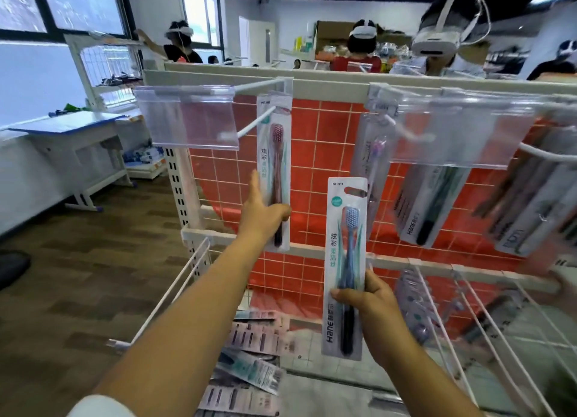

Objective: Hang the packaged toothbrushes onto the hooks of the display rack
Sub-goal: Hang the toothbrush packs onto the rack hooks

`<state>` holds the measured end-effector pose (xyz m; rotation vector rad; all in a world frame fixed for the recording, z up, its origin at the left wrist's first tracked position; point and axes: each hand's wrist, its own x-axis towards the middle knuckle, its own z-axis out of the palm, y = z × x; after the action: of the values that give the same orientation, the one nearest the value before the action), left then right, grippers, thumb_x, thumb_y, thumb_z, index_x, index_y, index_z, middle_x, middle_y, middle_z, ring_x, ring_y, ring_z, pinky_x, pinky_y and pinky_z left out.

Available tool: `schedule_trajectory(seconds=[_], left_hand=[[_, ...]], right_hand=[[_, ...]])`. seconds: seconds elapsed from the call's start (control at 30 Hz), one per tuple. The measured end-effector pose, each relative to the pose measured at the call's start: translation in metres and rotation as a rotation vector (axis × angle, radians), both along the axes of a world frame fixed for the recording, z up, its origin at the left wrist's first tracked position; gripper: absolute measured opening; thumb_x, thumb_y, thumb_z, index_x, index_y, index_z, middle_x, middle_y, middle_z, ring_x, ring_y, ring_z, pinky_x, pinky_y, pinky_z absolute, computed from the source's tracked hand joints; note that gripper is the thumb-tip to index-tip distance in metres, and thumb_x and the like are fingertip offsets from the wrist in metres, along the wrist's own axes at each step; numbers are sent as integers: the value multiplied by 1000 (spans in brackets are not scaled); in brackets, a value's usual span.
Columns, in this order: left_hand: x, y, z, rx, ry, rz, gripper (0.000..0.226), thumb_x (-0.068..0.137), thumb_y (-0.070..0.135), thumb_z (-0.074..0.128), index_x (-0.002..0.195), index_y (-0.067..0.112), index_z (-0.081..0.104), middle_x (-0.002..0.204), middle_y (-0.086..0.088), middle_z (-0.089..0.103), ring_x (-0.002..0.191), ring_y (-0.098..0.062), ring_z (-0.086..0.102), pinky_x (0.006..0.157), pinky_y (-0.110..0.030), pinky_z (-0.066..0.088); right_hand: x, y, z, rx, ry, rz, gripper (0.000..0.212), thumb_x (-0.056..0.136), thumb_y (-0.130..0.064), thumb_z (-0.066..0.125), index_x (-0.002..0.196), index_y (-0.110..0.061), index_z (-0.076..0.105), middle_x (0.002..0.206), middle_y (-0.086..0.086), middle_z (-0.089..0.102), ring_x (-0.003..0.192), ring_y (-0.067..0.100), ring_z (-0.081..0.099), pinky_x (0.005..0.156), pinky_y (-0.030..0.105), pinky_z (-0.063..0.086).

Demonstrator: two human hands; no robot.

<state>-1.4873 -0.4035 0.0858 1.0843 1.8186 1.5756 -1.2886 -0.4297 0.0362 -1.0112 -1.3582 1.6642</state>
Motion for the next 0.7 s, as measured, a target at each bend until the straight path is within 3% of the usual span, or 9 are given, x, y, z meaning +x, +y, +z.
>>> schedule_trajectory(seconds=[0.13, 0.27, 0.33, 0.4, 0.47, 0.57, 0.7], left_hand=[[1, -12, -15, 6, -26, -69, 77, 84, 6, 62, 145, 20, 16, 120, -4, 51, 103, -24, 57, 84, -35, 48], [3, -37, -47, -380, 0, -207, 57, 87, 16, 64, 134, 12, 31, 101, -10, 58, 74, -19, 56, 63, -32, 49], [3, -51, -60, -615, 118, -290, 60, 87, 20, 63, 138, 12, 32, 103, -12, 59, 72, -18, 57, 61, -31, 50], [6, -62, -67, -711, 364, -311, 57, 88, 22, 61, 139, 13, 36, 122, -12, 57, 86, -19, 60, 79, -34, 50], [10, -74, -67, -686, 587, -270, 51, 91, 25, 58, 137, 16, 39, 131, -7, 53, 106, -19, 56, 94, -33, 44], [15, -91, -60, -605, 835, -261, 49, 93, 31, 51, 139, 21, 37, 117, -6, 59, 104, -21, 57, 89, -33, 47], [27, -106, -54, -488, 1046, -269, 47, 94, 33, 46, 138, 23, 36, 122, -1, 58, 109, -19, 57, 90, -35, 48]], right_hand=[[10, -7, 4, 25, -17, -18, 30, 80, 7, 60, 101, -14, 61, 90, 5, 68, 84, 22, 64, 73, 33, 52], [19, -14, 5, 18, -46, -46, 30, 80, 7, 61, 101, -15, 61, 92, 5, 68, 87, 23, 65, 73, 34, 53], [23, -20, 3, 7, -72, -60, 31, 81, 6, 61, 103, -16, 60, 96, 6, 68, 90, 24, 64, 74, 35, 54], [27, -26, 1, 7, -94, -64, 31, 81, 5, 60, 105, -14, 60, 98, 8, 68, 91, 24, 64, 74, 34, 54], [28, -33, 0, 12, -109, -69, 30, 82, 6, 59, 105, -14, 60, 97, 7, 68, 90, 23, 64, 72, 32, 54], [27, -44, -3, 3, -117, -83, 29, 82, 6, 59, 101, -16, 60, 91, 3, 67, 85, 18, 64, 65, 26, 52], [25, -60, -8, 4, -119, -89, 29, 82, 6, 60, 99, -17, 60, 90, 0, 67, 84, 16, 64, 65, 25, 51]])
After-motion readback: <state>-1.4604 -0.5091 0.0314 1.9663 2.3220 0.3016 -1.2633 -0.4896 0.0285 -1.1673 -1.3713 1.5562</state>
